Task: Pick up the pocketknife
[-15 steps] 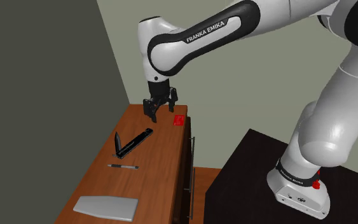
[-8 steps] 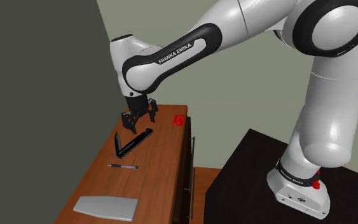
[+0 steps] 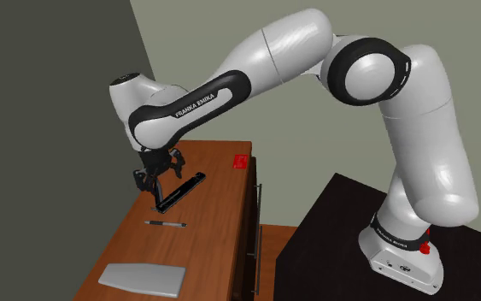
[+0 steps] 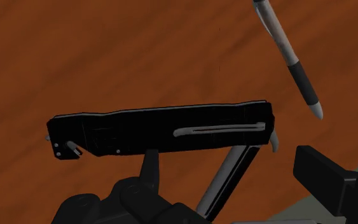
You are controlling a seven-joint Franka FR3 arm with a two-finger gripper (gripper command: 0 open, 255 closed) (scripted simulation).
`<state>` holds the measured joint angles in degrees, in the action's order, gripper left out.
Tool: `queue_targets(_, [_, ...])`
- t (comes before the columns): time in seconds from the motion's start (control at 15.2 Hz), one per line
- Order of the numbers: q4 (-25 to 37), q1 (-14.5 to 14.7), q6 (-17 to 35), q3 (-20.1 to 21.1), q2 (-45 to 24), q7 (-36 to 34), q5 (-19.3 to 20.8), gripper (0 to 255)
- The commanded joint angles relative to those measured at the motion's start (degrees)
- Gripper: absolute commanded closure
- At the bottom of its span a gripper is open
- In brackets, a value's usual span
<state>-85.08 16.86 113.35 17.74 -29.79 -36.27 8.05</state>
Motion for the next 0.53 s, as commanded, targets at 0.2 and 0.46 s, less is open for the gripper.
queue_targets(0.2, [15.5,4.7,-4.0,-1.2,-11.7,-1.8,3.2,0])
queue_targets(0.46, [13.8,4.7,-1.5,-1.4,-12.6,-2.0,3.5,0])
